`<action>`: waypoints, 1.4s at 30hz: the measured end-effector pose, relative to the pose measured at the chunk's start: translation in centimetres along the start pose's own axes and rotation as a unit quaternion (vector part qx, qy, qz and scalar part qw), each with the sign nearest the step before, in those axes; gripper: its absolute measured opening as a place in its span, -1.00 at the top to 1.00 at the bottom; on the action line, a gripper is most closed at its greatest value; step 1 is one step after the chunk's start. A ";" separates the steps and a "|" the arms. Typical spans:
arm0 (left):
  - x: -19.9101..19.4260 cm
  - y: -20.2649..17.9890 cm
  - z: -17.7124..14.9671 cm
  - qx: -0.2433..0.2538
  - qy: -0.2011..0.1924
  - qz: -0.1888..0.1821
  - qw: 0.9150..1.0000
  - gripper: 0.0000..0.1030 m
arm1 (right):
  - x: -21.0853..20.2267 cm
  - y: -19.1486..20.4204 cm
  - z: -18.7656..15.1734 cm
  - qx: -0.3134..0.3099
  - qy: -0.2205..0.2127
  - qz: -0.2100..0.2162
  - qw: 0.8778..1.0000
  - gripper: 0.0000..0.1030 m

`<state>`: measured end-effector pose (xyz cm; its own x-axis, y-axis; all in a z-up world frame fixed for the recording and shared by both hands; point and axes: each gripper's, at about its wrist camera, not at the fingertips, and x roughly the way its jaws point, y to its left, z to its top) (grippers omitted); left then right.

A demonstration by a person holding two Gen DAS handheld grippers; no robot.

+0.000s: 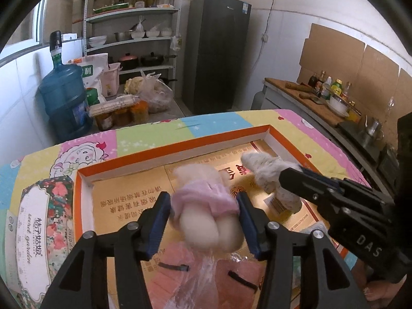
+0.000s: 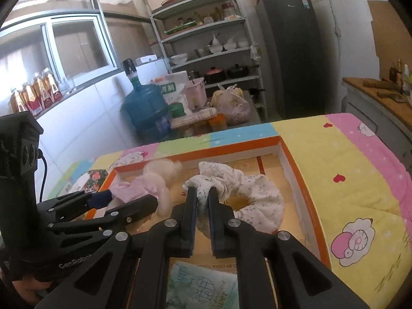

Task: Organize soft objects
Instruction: 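Open both tools to release the teddy bear and scrunchie into the box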

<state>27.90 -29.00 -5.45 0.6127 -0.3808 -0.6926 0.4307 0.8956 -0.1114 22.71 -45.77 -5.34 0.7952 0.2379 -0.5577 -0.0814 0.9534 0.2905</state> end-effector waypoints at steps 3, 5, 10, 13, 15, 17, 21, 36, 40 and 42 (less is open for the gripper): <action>-0.3 -0.1 -0.1 -0.001 -0.005 -0.001 1.000 -0.04 | -0.3 0.0 -0.1 0.002 -0.004 -0.003 1.000 0.33; -0.5 0.0 -0.1 -0.003 -0.008 -0.002 1.000 -0.05 | -0.4 -0.1 -0.1 0.004 -0.007 -0.001 1.000 0.30; -1.3 0.1 -0.2 -0.008 -0.018 -0.009 1.000 -0.05 | -0.9 -0.2 -0.1 0.007 -0.015 0.002 1.000 0.29; -2.4 0.1 -0.4 -0.010 -0.035 0.001 0.999 -0.05 | -1.4 0.0 0.0 0.010 -0.023 0.005 1.000 0.29; -3.2 0.0 -0.5 -0.011 -0.046 0.012 0.999 -0.05 | -2.0 0.1 -0.2 0.009 -0.029 0.003 1.000 0.29; -3.9 -0.1 -0.6 -0.008 -0.057 0.022 0.998 -0.05 | -2.6 0.5 -0.4 0.008 -0.037 -0.003 0.999 0.29; -5.4 -0.4 -1.0 0.000 -0.071 0.031 0.997 -0.05 | -3.7 1.1 -0.9 0.011 -0.045 -0.008 0.999 0.28; -12.6 -0.4 -2.9 0.028 -0.146 0.090 0.985 -0.05 | -7.7 6.2 -2.5 -0.012 -0.070 -0.039 0.997 0.27; -14.1 0.2 -3.4 0.023 -0.149 0.092 0.984 -0.05 | -8.6 7.8 -2.8 -0.019 -0.072 -0.043 0.996 0.27; -14.9 0.5 -3.9 0.022 -0.151 0.094 0.984 -0.05 | -8.9 8.4 -2.9 -0.022 -0.073 -0.043 0.996 0.27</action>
<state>16.43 -22.02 2.03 0.8504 -0.2657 -0.4541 0.3150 0.9484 0.0351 13.18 -39.34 -0.14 0.8791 0.1282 -0.4591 -0.0325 0.9770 0.2105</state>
